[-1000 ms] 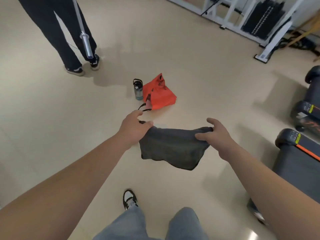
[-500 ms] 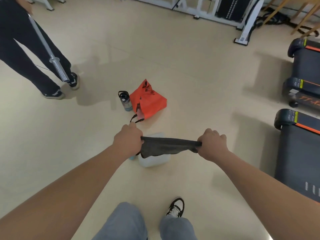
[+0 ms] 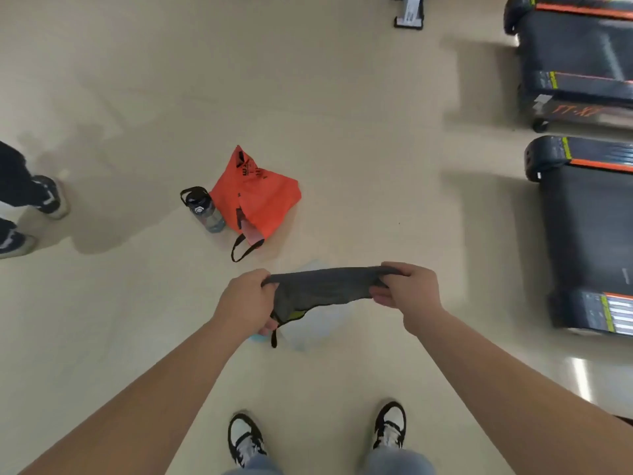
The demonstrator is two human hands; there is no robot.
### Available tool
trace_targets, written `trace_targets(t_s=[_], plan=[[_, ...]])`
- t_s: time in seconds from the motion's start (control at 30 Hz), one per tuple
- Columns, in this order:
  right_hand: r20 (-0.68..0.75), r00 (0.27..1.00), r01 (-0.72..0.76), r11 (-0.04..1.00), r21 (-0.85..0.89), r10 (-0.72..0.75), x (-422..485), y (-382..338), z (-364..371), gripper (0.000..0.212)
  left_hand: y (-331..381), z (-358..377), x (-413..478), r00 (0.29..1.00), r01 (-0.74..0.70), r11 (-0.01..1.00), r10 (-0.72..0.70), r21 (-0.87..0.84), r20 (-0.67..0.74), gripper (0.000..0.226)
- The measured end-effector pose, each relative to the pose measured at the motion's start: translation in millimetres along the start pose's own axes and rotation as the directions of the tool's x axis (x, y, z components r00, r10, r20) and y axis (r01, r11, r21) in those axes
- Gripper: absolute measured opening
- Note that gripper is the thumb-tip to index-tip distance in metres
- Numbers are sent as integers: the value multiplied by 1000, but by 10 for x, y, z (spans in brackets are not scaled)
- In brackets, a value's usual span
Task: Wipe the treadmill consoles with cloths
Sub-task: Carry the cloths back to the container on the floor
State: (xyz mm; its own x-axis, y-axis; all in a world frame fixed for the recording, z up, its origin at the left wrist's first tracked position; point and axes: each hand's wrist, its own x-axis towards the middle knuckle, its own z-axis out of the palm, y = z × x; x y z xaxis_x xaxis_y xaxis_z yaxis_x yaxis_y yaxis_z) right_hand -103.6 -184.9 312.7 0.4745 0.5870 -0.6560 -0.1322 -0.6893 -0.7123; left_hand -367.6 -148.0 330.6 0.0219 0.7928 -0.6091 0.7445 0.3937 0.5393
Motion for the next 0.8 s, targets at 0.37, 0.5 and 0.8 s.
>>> trace_targets(t_s=[0.37, 0.5, 0.8], plan=[[-110, 953, 297, 946, 129, -284, 1464, 1238, 788, 29, -1219, 987, 1226, 885, -360, 926, 377, 113, -275, 15], [11, 949, 315, 946, -81, -316, 1979, 2003, 917, 22, -1913, 1718, 1572, 933, -338, 916, 357, 215, -56, 20], [86, 948, 319, 911, -261, -307, 2684, 2677, 1170, 27, -2379, 2334, 2265, 937, -349, 898, 340, 268, 81, 36]])
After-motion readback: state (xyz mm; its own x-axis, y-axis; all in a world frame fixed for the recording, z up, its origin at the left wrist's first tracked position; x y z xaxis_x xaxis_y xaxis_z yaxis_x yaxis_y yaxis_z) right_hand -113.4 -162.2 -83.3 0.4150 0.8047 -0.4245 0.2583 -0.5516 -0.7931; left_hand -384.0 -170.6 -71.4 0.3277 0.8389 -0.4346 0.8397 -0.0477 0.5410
